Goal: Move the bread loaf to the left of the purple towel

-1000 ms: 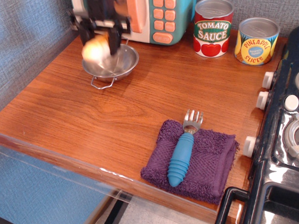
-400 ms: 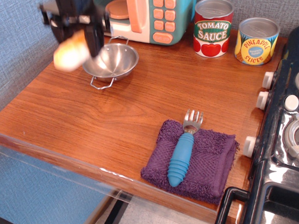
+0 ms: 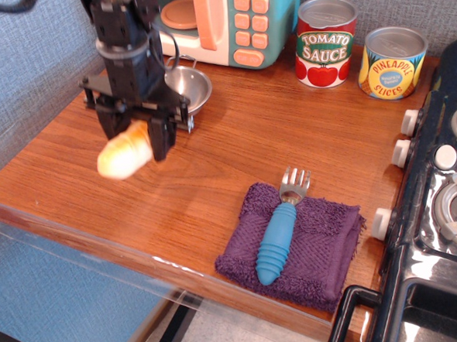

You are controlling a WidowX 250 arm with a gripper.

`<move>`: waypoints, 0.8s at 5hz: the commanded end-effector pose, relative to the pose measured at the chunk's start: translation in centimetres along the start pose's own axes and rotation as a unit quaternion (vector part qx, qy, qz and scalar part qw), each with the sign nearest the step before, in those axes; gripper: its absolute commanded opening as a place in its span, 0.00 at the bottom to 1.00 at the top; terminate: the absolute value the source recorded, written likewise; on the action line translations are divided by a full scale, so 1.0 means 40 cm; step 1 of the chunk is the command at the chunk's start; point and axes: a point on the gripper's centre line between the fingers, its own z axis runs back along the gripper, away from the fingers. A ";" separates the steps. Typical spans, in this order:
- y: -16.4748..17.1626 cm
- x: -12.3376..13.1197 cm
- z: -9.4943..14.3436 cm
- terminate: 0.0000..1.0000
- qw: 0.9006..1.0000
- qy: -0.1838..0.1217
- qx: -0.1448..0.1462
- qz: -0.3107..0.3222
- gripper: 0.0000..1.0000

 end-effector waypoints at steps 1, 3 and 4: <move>-0.034 -0.001 -0.014 0.00 1.000 -0.010 0.021 -0.004 0.00; -0.030 -0.003 -0.036 0.00 0.999 0.013 0.029 -0.012 1.00; -0.024 -0.004 -0.042 0.00 0.999 0.021 0.027 -0.015 1.00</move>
